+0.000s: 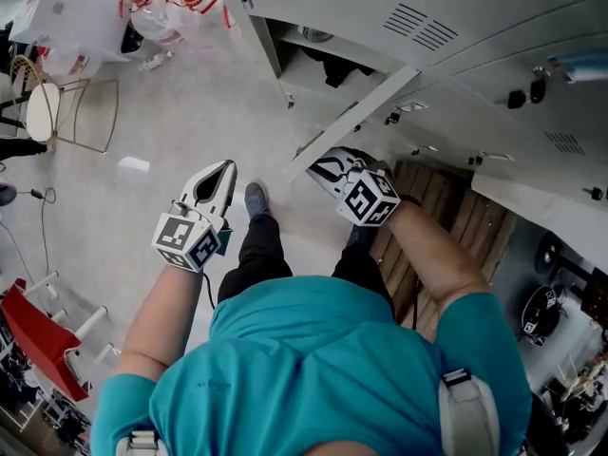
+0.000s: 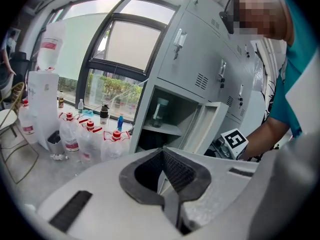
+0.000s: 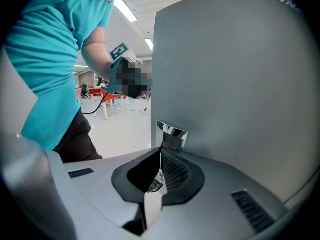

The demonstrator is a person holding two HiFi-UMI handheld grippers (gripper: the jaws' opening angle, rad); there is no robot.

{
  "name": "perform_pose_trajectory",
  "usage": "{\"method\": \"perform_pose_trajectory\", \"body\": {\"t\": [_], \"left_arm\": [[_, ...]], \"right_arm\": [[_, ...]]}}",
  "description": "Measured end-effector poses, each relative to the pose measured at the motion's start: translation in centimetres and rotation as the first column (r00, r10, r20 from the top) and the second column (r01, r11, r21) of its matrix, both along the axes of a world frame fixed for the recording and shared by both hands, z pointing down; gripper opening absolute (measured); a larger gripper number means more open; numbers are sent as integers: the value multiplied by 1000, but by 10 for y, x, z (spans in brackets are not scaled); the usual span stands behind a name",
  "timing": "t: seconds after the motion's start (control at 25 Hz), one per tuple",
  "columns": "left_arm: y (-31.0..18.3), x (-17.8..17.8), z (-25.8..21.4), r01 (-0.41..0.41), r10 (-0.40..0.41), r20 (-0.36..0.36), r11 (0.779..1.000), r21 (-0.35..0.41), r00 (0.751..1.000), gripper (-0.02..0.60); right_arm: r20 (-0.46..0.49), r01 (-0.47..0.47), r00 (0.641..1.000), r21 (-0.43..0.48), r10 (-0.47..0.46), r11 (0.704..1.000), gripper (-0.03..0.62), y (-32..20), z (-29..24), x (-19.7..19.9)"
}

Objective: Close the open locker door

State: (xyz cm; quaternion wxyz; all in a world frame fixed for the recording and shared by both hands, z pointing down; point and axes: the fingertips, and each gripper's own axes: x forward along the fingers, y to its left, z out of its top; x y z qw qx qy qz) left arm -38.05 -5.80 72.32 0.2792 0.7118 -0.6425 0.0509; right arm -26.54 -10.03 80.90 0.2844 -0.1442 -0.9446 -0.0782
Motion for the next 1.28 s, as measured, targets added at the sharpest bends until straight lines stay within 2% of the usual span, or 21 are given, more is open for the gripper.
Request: {"method": "perform_pose_trajectory", "body": {"t": [0.2, 0.52, 0.72, 0.8, 0.88, 1.04, 1.28], "left_arm": [[-5, -35, 5, 11, -11, -5, 1000, 11, 1000, 3], [-15, -72, 8, 19, -18, -31, 1000, 21, 999, 3], [-17, -91, 6, 14, -12, -50, 1000, 26, 999, 3], [-18, -98, 5, 12, -11, -55, 1000, 27, 998, 3], [-17, -107, 5, 12, -10, -60, 1000, 27, 998, 3], [-14, -122, 7, 14, -13, -70, 1000, 19, 997, 3], [-14, -138, 16, 15, -15, -93, 1000, 1, 996, 3]], "right_arm": [[6, -67, 998, 2, 67, 998, -2, -14, 2, -40], [6, -184, 983, 4, 184, 983, -2, -49, 2, -85], [10, -116, 993, 32, 116, 993, -2, -35, 0, -123], [18, -147, 989, 16, 146, 989, -2, -37, -1, -138], [27, -230, 973, -20, 231, 973, -2, -50, -3, -146], [7, -404, 914, -45, 405, 914, -2, -79, 5, -138], [-31, -542, 840, -29, 541, 840, 8, -108, 14, -137]]}}
